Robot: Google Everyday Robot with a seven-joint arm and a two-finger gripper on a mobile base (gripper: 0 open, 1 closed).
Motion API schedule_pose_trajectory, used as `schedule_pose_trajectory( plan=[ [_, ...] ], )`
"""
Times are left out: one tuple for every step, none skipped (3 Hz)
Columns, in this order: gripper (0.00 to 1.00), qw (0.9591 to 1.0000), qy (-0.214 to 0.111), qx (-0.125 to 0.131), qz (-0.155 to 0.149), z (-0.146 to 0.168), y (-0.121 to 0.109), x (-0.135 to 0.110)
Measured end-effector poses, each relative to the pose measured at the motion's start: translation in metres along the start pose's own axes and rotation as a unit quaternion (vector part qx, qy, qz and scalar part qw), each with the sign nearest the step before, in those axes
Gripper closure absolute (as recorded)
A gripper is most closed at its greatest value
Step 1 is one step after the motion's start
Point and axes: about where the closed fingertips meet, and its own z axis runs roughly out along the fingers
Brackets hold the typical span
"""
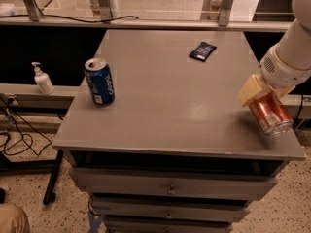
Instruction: Place coke can upright
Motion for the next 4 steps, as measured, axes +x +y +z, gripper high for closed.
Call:
schedule_pose_trajectory(
  plan=[
    [1.00, 0.9950, -0.056, -0.081, -0.020, -0.031, -0.004, -0.028],
    [1.00, 0.9787, -0.116, -0.167, -0.031, -0.057, -0.010, -0.048],
    [1.00, 0.9681, -0.146, -0.202, -0.028, -0.080, -0.001, -0.060],
    [1.00, 0.9681, -0.145, -0.202, -0.029, -0.079, 0.000, -0.060]
  ],
)
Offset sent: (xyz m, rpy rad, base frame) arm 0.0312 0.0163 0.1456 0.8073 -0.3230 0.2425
